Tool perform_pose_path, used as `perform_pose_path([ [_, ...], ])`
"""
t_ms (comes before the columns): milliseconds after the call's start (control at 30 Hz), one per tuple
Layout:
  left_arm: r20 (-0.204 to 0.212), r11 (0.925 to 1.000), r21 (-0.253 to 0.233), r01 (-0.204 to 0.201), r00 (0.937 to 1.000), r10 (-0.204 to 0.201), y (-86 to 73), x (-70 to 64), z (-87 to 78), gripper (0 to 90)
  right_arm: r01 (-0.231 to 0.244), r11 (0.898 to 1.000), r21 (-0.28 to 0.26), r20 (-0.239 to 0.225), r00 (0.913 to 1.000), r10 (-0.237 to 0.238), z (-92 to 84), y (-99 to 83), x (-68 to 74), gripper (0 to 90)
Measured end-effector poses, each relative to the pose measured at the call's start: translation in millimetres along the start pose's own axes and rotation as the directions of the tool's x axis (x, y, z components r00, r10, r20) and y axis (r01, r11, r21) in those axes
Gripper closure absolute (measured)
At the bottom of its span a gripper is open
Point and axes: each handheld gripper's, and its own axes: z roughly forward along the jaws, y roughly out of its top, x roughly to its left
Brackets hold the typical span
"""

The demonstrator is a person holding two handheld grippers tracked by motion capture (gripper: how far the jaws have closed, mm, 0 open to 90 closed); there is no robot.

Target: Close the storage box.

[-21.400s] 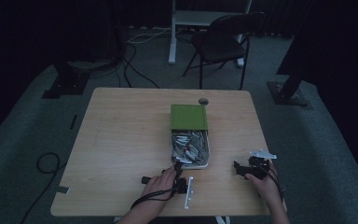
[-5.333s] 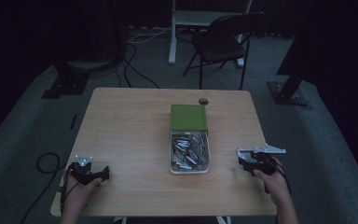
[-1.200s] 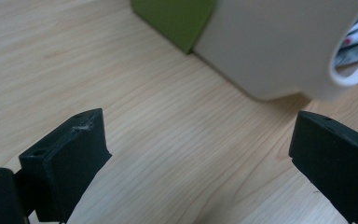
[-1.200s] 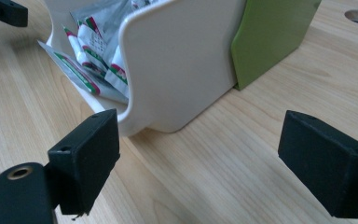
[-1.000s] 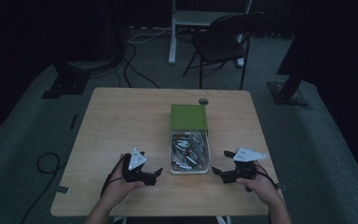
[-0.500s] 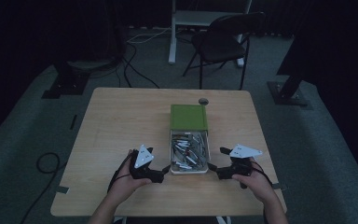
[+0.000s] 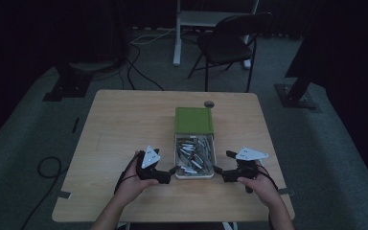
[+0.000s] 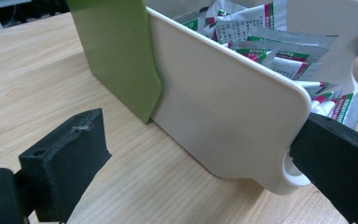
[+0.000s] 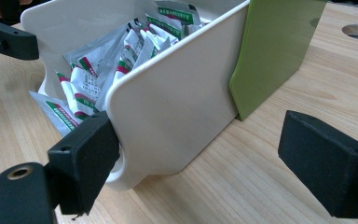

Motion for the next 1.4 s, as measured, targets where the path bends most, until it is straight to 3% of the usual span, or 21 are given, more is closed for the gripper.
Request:
perform_pose_path([
  [1400,-0.037,0.9998,0.005,0.017,0.9992,-0.017,9.0,11.7,10.5,4.7,0.009,1.0,0.013,0.029,0.9995,-0.01,11.2,11.4,-4.7,12.2],
])
